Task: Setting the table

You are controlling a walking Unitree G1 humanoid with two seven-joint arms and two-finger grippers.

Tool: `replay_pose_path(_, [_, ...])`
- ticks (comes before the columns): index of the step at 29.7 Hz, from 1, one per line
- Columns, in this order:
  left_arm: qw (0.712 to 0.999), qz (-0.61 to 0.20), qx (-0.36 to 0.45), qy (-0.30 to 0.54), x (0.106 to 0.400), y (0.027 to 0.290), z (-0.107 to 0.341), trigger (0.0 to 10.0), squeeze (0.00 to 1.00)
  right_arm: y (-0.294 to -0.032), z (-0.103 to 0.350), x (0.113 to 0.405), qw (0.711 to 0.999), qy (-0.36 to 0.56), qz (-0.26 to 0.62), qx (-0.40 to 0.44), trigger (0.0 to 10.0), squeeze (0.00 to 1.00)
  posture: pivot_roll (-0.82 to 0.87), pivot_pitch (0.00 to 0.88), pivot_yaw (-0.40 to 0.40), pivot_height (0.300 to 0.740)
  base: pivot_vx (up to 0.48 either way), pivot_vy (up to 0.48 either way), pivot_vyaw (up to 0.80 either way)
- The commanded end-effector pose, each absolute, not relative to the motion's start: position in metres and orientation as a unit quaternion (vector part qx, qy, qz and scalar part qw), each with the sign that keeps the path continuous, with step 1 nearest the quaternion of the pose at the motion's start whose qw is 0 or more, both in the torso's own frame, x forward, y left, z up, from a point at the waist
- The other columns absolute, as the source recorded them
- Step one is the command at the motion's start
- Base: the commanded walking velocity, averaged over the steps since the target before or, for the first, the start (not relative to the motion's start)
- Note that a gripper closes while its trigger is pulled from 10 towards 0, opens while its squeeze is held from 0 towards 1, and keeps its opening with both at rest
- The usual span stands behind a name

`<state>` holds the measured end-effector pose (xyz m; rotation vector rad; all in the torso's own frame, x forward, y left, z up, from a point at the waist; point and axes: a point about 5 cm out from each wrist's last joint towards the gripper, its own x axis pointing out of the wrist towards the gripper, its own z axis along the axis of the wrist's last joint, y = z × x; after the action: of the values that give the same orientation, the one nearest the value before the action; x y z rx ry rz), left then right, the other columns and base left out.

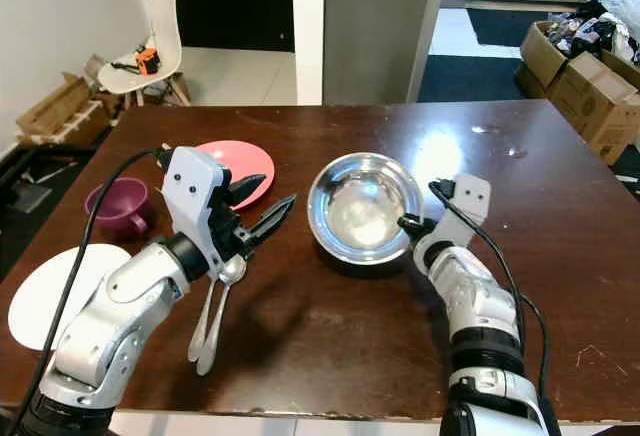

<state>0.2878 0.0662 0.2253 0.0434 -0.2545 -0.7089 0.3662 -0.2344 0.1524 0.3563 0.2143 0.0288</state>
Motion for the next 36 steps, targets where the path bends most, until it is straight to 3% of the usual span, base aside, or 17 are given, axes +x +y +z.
replay_pose_path(1, [0.929, -0.353, 0.018, -0.111, 0.285, 0.066, 0.22, 10.0, 0.0, -0.229, 0.157, 0.37, 0.978, 0.095, 0.03, 0.185, 10.0, 1.0, -0.03, 0.006, 0.151, 0.74, 0.0, 0.0, 0.0])
replay_pose_path(12, [0.929, -0.355, 0.014, -0.103, 0.283, 0.062, 0.216, 10.0, 0.0, -0.237, 0.185, 0.372, 0.985, 0.033, 0.048, 0.162, 10.0, 1.0, -0.04, 0.013, 0.139, 0.74, 0.0, 0.0, 0.0])
replay_pose_path(13, [0.929, -0.355, 0.014, -0.103, 0.282, 0.062, 0.216, 10.0, 0.0, -0.239, 0.189, 0.37, 0.989, 0.023, 0.041, 0.141, 10.0, 0.27, -0.04, 0.013, 0.137, 0.74, 0.0, 0.0, 0.0])
replay_pose_path(14, [0.93, -0.354, 0.013, -0.102, 0.282, 0.062, 0.215, 10.0, 0.0, -0.24, 0.193, 0.366, 0.992, 0.009, 0.035, 0.118, 10.0, 0.0, -0.04, 0.015, 0.135, 0.74, 0.0, 0.0, 0.0])
replay_pose_path(18, [0.932, -0.35, 0.013, -0.098, 0.282, 0.064, 0.214, 10.0, 0.0, -0.242, 0.201, 0.355, 0.999, -0.019, 0.013, 0.045, 10.0, 0.0, -0.04, 0.018, 0.135, 0.74, 0.0, 0.0, 0.0])
replay_pose_path(20, [0.941, -0.327, 0.003, -0.083, 0.283, 0.072, 0.209, 10.0, 0.0, -0.235, 0.213, 0.336, 0.996, -0.081, -0.003, -0.037, 10.0, 0.0, -0.05, 0.021, 0.142, 0.74, 0.0, 0.0, 0.0])
replay_pose_path(27, [0.967, -0.248, -0.001, -0.061, 0.285, 0.097, 0.2, 10.0, 0.0, -0.2, 0.228, 0.305, 0.984, -0.171, 0.02, -0.036, 10.0, 0.0, -0.06, 0.022, 0.151, 0.74, 0.0, 0.0, 0.0])
replay_pose_path(28, [0.973, -0.225, 0.013, -0.055, 0.283, 0.109, 0.196, 10.0, 0.0, -0.182, 0.231, 0.294, 0.981, -0.188, 0.034, -0.018, 10.0, 0.0, -0.06, 0.021, 0.152, 0.74, 0.0, 0.0, 0.0])
replay_pose_path(36, [0.979, -0.197, 0.033, -0.042, 0.276, 0.131, 0.189, 10.0, 0.0, -0.132, 0.231, 0.274, 0.976, -0.2, 0.081, 0.038, 10.0, 0.0, -0.07, 0.005, 0.149, 0.74, 0.0, 0.0, 0.0])
